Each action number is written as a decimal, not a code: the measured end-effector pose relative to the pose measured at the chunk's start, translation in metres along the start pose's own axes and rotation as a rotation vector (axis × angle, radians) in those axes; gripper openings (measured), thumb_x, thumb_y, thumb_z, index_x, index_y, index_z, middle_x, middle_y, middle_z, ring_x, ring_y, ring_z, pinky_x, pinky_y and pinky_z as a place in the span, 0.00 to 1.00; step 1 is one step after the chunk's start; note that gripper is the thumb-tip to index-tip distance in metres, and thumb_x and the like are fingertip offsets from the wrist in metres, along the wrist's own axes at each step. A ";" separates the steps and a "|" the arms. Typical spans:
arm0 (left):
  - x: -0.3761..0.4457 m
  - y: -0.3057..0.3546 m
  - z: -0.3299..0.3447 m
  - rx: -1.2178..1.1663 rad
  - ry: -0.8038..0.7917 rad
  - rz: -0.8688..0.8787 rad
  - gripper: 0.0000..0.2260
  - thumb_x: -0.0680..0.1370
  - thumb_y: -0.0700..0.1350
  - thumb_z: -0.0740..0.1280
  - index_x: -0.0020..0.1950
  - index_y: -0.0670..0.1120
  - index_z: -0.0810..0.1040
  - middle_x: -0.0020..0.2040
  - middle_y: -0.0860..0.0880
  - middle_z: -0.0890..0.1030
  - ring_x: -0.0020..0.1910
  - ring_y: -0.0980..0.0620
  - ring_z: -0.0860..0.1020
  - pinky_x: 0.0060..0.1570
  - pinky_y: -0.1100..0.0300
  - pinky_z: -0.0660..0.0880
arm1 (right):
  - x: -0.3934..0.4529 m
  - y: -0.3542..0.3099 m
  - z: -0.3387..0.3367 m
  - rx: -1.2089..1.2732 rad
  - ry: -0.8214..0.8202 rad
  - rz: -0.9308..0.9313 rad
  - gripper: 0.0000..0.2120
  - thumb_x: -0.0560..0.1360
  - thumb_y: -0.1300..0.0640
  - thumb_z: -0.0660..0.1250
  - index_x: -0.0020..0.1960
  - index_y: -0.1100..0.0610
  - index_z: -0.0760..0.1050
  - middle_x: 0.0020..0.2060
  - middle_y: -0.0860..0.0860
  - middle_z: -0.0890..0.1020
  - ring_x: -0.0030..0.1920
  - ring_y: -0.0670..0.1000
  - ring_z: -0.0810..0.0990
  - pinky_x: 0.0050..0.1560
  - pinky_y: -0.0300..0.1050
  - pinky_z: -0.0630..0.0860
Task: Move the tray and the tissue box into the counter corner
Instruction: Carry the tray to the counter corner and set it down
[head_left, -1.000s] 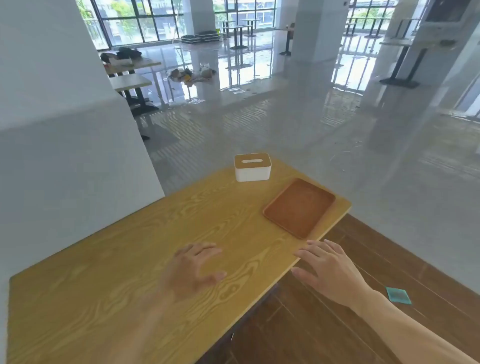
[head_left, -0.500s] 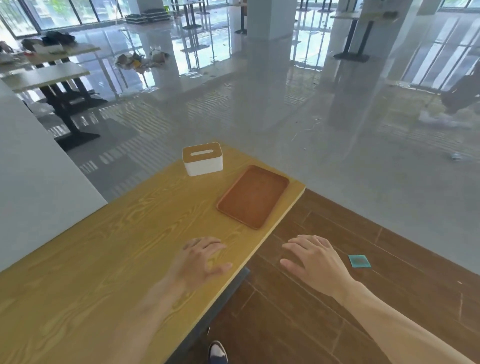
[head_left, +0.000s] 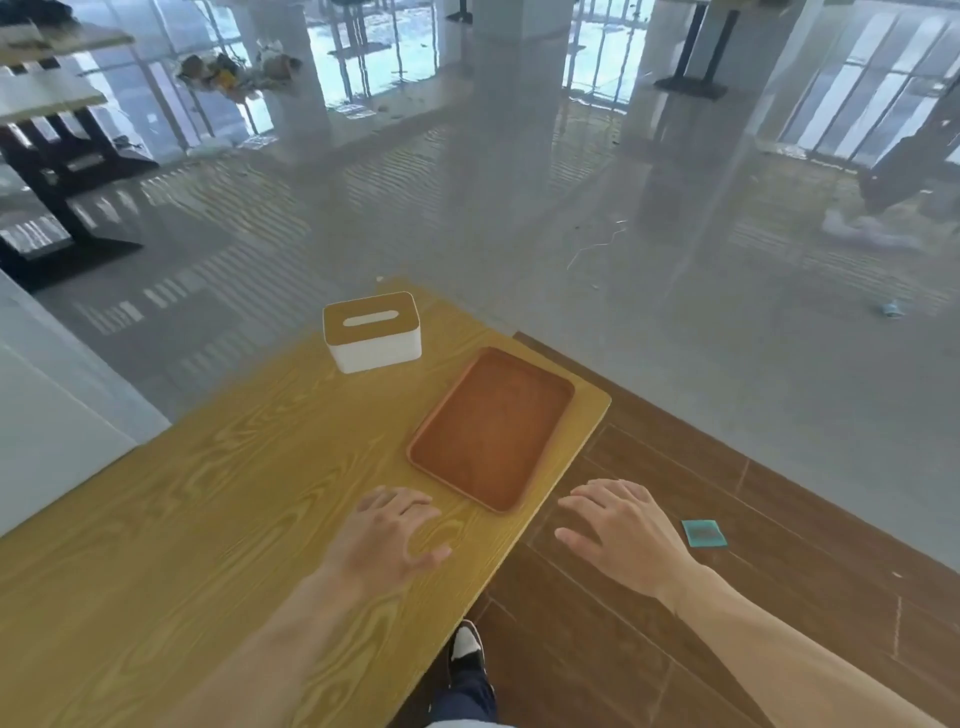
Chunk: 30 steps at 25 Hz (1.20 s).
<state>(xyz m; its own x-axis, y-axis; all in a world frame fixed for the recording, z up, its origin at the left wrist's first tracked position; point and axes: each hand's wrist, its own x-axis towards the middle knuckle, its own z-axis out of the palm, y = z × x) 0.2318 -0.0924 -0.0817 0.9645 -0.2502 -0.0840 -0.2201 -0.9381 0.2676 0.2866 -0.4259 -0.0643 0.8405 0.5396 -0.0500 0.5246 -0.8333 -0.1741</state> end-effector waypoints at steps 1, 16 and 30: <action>0.008 -0.008 0.000 0.002 -0.026 -0.013 0.29 0.76 0.68 0.58 0.69 0.52 0.75 0.70 0.54 0.74 0.70 0.54 0.68 0.72 0.52 0.58 | 0.016 0.002 0.001 -0.005 -0.029 -0.008 0.25 0.80 0.34 0.55 0.68 0.46 0.75 0.66 0.43 0.79 0.70 0.48 0.71 0.72 0.52 0.63; 0.057 -0.055 0.042 -0.090 -0.146 -0.276 0.36 0.74 0.73 0.51 0.72 0.51 0.72 0.71 0.52 0.72 0.72 0.54 0.66 0.74 0.48 0.52 | 0.146 0.046 0.040 -0.118 -0.366 -0.109 0.26 0.79 0.33 0.53 0.70 0.44 0.72 0.68 0.42 0.76 0.68 0.47 0.72 0.69 0.48 0.64; 0.118 0.001 0.096 -0.155 -0.197 -0.977 0.35 0.73 0.74 0.52 0.68 0.52 0.75 0.70 0.47 0.73 0.69 0.45 0.68 0.70 0.44 0.59 | 0.243 0.181 0.063 0.060 -0.318 0.036 0.27 0.76 0.35 0.64 0.68 0.50 0.71 0.64 0.52 0.75 0.56 0.55 0.80 0.52 0.56 0.80</action>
<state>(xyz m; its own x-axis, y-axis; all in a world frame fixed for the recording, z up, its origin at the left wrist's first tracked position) 0.3319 -0.1458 -0.1834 0.6677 0.5632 -0.4868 0.6890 -0.7152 0.1177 0.5772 -0.4385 -0.1702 0.7689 0.5285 -0.3599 0.4788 -0.8489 -0.2237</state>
